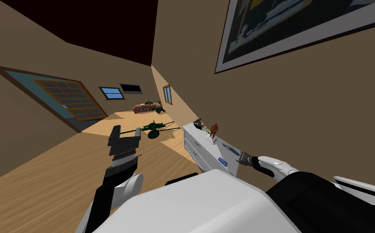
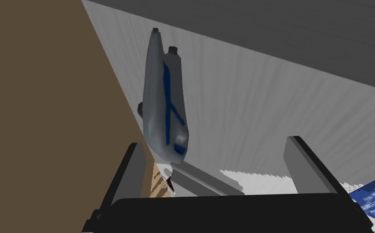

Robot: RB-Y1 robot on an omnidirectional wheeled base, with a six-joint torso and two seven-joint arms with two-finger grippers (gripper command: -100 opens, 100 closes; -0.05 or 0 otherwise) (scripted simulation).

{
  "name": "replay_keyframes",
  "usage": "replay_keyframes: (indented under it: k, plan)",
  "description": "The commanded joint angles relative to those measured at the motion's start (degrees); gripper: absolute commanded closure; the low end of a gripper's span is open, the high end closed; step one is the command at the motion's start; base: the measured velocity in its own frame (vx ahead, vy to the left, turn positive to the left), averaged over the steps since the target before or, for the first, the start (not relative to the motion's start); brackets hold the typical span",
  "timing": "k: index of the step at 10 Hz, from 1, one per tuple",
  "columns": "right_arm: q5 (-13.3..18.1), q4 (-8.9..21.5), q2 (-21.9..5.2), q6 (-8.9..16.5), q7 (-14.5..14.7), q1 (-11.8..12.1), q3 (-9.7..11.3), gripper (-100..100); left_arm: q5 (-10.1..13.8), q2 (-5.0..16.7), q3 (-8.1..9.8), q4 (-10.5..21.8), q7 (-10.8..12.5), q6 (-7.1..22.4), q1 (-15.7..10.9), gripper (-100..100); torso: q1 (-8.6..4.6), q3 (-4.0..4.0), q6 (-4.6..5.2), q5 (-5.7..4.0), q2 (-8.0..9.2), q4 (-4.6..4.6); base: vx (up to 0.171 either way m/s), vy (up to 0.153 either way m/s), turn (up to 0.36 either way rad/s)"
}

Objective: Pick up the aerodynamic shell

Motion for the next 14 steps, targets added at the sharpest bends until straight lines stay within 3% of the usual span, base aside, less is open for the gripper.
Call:
replay_keyframes:
  k: [1, 3, 4, 5, 7, 8, 9, 10, 11, 13, 14]
  plan:
    - [0.2, 1.0, -2.3, -0.9, 1.6, 0.9, 1.6, -100, 0.0, 0.0, 0.0, 0.0, 0.0, 0.0, 0.0, 0, 0.0, 0.0, 0.0, 0.0, 0.0, 0.0, 0.315, -0.015, 0.026]
    - [0.5, 2.0, -3.1, -1.5, 2.4, 0.8, 2.8, -100, 0.0, 0.0, 0.0, 0.0, 0.0, 0.0, 0.0, 0, -0.06, 0.03, 0.0, 0.01, 0.06, 0.01, 0.226, -0.032, 0.02]
    - [0.8, 3.7, -4.4, -2.5, 3.8, 0.9, 5.0, -100, 0.0, 0.0, 0.0, 0.0, 0.0, 0.0, 0.0, 0, -0.05, 0.26, 0.02, -0.01, 0.48, 0.09, 0.144, -0.028, 0.013]
    - [0.8, 3.7, -4.4, -2.5, 3.8, 0.9, 5.0, -100, 0.0, 0.0, 0.0, 0.0, 0.0, 0.0, 0.0, 0, -0.05, 0.36, 0.04, 0.0, 0.62, 0.14, 0.152, -0.027, 0.005]
    - [1.2, 4.6, -4.8, -3.8, 5.0, 1.2, 7.5, -100, 0.0, 0.0, 0.0, 0.0, 0.0, 0.0, 0.0, 0, 0.06, 0.36, 0.05, 0.02, 0.62, 0.14, 0.162, -0.005, -0.004]
    - [1.3, 4.6, -4.5, -4.0, 5.2, 1.4, 8.0, -100, 0.0, 0.0, 0.0, 0.0, 0.0, 0.0, 0.0, 0, 0.03, 0.39, 0.04, 0.01, 0.69, 0.15, 0.087, -0.012, -0.011]
    - [1.0, 3.9, -5.1, -3.8, 5.1, 2.1, 7.0, -100, 0.0, 0.0, 0.0, 0.0, 0.0, 0.0, 0.0, 0, 0.03, 0.49, 0.05, 0.0, 0.87, 0.19, 0.031, -0.002, -0.001]
    - [1.0, 3.9, -5.1, -3.8, 5.1, 2.1, 7.1, 0, 0.0, 0.0, 0.0, 0.0, 0.0, 0.0, 0.0, 0, 0.06, 0.61, 0.05, 0.02, 1.07, 0.24, 0.008, -0.001, 0.002]
    - [1.4, 4.7, -3.2, -2.9, 5.5, 1.8, 7.2, -100, 0.0, 0.0, -0.01, 0.0, 0.0, 0.0, 0.0, 0, 0.07, 0.69, 0.05, 0.02, 1.2, 0.27, 0.018, -0.041, 0.063]
    - [1.6, 5.6, -2.5, -3.2, 5.7, 1.5, 7.2, -100, 0.0, 0.0, 0.0, 0.0, 0.0, 0.0, 0.0, 0, -0.19, 0.71, 0.04, -0.04, 1.23, 0.28, 0.009, -0.055, 0.06]
    - [1.6, 5.6, -2.4, -3.2, 5.8, 1.5, 7.2, 100, 0.0, 0.0, 0.0, 0.0, 0.0, 0.0, 0.0, 0, -0.09, 0.73, 0.06, -0.03, 1.26, 0.28, 0.0, 0.0, 0.0]
